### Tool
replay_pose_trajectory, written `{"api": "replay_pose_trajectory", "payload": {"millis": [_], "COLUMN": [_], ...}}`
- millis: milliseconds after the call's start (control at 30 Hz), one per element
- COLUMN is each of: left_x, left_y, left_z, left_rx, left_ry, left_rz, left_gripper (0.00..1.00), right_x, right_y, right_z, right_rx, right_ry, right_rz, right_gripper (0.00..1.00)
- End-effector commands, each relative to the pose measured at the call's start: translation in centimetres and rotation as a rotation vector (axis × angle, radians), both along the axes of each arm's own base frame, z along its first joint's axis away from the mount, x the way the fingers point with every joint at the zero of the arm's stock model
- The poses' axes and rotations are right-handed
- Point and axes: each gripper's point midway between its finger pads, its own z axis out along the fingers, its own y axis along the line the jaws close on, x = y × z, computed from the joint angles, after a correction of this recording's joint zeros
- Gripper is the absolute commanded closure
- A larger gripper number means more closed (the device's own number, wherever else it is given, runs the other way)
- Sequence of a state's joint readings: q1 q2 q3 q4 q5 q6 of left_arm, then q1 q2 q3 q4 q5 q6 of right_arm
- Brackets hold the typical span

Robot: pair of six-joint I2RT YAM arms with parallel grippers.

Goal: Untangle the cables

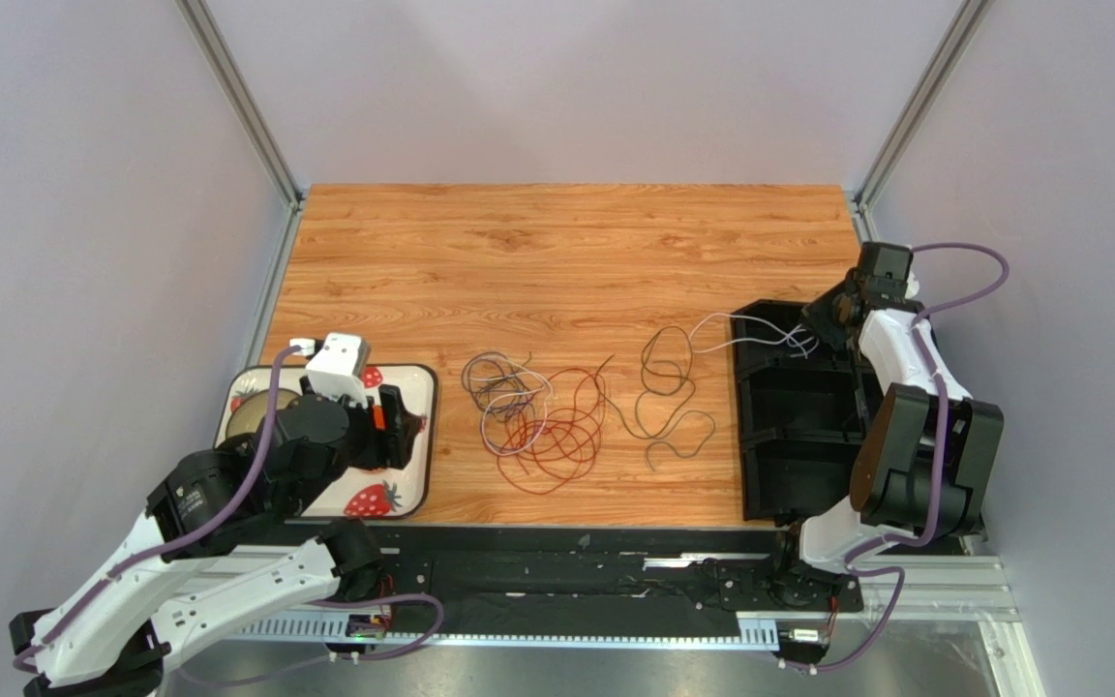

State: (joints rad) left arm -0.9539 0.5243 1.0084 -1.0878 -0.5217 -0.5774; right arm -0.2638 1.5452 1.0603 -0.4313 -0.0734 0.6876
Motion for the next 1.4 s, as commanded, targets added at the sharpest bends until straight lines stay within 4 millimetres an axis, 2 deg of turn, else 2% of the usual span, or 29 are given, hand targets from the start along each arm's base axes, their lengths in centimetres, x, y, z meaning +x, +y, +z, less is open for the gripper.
{"api": "replay_pose_trajectory", "payload": {"millis": [0,100,133,200,233,300,333,367,467,533,567,633,667,700,733,800,833,900,933,1067,1133,1233,1333,1367], "left_x": [0.2,0.2,0.2,0.2,0.2,0.2,0.2,0.2,0.2,0.2,0.2,0.2,0.2,0.2,0.2,0.2,0.2,0.1,0.1,0.1,0.1,0.1,0.1,0.0], "left_y": [-0.1,0.0,-0.1,0.0,0.0,-0.1,-0.1,-0.1,-0.1,-0.1,-0.1,-0.1,-0.1,-0.1,-0.1,0.0,0.0,0.0,0.0,0.0,0.0,0.0,0.1,0.1], "left_z": [0.3,0.3,0.4,0.3,0.3,0.3,0.3,0.3,0.3,0.4,0.4,0.4,0.4,0.4,0.4,0.5,0.4,0.4,0.5,0.5,0.5,0.5,0.6,0.6], "left_rx": [-0.014,-0.014,-0.015,-0.017,-0.015,-0.016,-0.015,-0.017,-0.015,-0.017,-0.017,-0.018,-0.018,-0.018,-0.018,-0.021,-0.02,-0.021,-0.025,-0.026,-0.026,-0.028,-0.032,-0.034], "left_ry": [-0.016,-0.016,-0.017,-0.017,-0.017,-0.016,-0.015,-0.016,-0.016,-0.019,-0.017,-0.018,-0.018,-0.018,-0.018,-0.02,-0.019,-0.021,-0.023,-0.023,-0.023,-0.025,-0.028,-0.03], "left_rz": [0.007,0.007,0.007,0.007,0.007,0.004,0.003,0.003,0.002,0.003,0.002,0.002,0.002,0.002,0.002,0.004,0.004,0.005,0.004,0.001,0.001,0.002,0.002,0.002], "left_gripper": [0.25,0.24,0.24,0.24,0.25,0.25,0.24,0.24,0.25,0.25,0.24,0.25,0.24,0.24,0.24,0.24,0.24,0.24,0.25,0.25,0.24,0.24,0.24,0.24], "right_x": [1.4,1.4,1.1,1.1,1.0,0.9,0.6,0.4,0.0,0.1,0.2,0.2,0.2,-0.2,-0.1,-0.5,-0.6,-1.1,-1.2,-1.7,-1.9,-2.7,-3.4,-3.5], "right_y": [-1.8,-1.7,-1.6,-1.5,-1.6,-1.8,-1.7,-1.7,-1.1,-0.3,1.1,1.9,3.7,3.9,5.0,5.0,6.5,6.8,6.8,4.7,4.0,1.6,0.5,0.6], "right_z": [2.5,2.0,1.8,2.0,2.4,3.4,3.7,3.8,5.1,6.9,7.5,9.2,9.6,9.4,9.8,9.0,8.6,7.9,7.6,6.0,5.2,3.9,4.5,5.7], "right_rx": [-0.099,-0.115,-0.113,-0.117,-0.125,-0.147,-0.147,-0.147,-0.152,-0.166,-0.179,-0.258,-0.279,-0.315,-0.333,-0.34,-0.337,-0.338,-0.344,-0.416,-0.391,-0.34,-0.333,-0.336], "right_ry": [-0.048,-0.015,-0.003,-0.009,-0.012,-0.027,-0.023,-0.021,-0.046,-0.086,-0.095,-0.093,-0.089,-0.053,-0.05,-0.017,-0.014,0.025,0.041,0.123,0.146,0.191,0.161,0.115], "right_rz": [-0.016,0.028,0.036,0.053,0.049,0.046,0.049,0.048,0.057,0.088,0.129,0.154,0.204,0.209,0.241,0.247,0.293,0.313,0.315,0.263,0.242,0.15,0.073,0.067], "right_gripper": [1.0,0.99,0.89,0.8,0.73,0.66,0.58,0.56,0.54,0.53,0.53,0.51,0.51,0.5,0.5,0.5,0.5,0.5,0.5,0.49,0.49,0.51,0.52,0.52]}}
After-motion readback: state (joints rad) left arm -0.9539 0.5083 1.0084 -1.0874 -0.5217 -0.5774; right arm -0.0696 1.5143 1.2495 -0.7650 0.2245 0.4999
